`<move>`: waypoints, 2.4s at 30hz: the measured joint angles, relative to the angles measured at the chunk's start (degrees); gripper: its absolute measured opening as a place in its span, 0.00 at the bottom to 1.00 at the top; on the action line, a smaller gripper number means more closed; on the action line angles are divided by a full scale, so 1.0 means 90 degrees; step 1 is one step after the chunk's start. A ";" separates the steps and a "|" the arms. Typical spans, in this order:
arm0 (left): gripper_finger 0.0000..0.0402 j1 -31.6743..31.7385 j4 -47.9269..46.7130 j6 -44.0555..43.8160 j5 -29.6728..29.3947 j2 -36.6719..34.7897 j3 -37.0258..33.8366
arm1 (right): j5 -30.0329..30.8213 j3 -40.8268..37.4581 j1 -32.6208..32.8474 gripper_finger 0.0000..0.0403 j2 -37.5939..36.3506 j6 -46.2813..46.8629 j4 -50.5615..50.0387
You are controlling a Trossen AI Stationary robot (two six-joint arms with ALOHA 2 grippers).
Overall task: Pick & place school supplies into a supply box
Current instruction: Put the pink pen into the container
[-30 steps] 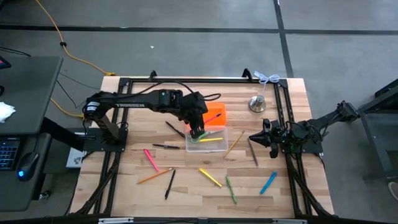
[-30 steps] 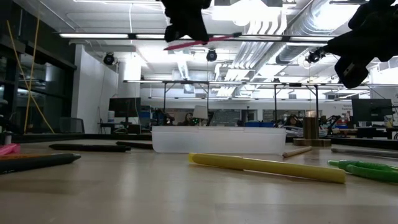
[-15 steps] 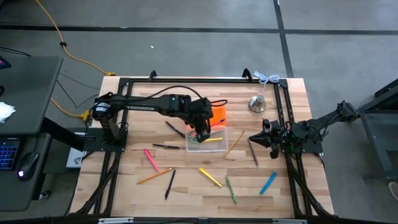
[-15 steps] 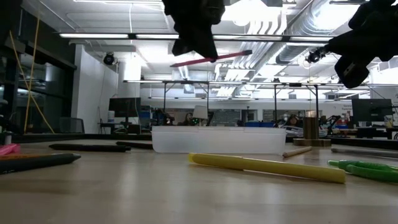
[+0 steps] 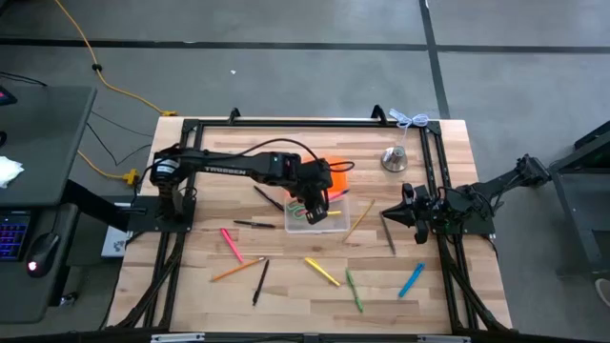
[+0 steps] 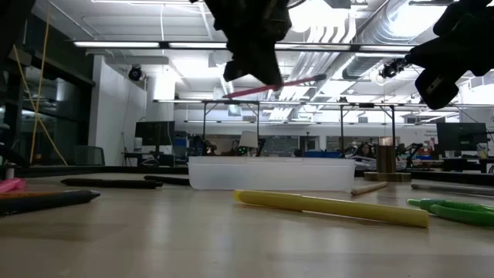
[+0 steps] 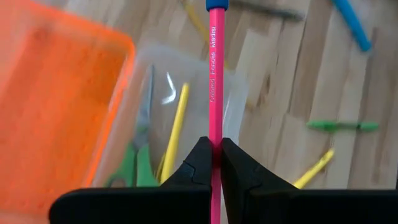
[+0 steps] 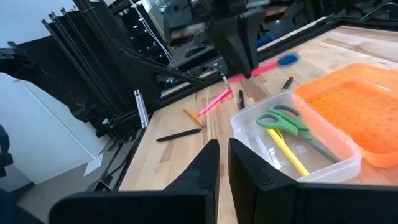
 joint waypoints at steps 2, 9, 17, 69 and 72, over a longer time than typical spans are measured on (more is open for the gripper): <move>0.10 -0.0044 -0.0030 -0.0008 0.0026 0.0060 -0.0009 | -0.0009 0.0000 0.0002 0.03 0.0000 -0.0040 0.0003; 0.10 -0.0152 0.0059 -0.0143 0.0010 0.0146 0.0002 | -0.0122 0.0000 0.0001 0.03 -0.0002 -0.0122 0.0014; 0.10 -0.0222 0.0035 -0.0311 -0.0033 0.0185 -0.0001 | -0.0224 0.0000 0.0000 0.03 -0.0002 -0.0148 0.0017; 0.10 -0.0375 -0.0074 -0.0306 -0.0155 0.1102 -0.0003 | -0.0593 0.0000 0.0002 0.03 -0.0044 -0.0102 0.0027; 0.10 -0.0375 -0.0086 -0.0306 -0.0172 0.1102 -0.0003 | -0.0593 0.0000 0.0000 0.03 -0.0044 -0.0102 0.0029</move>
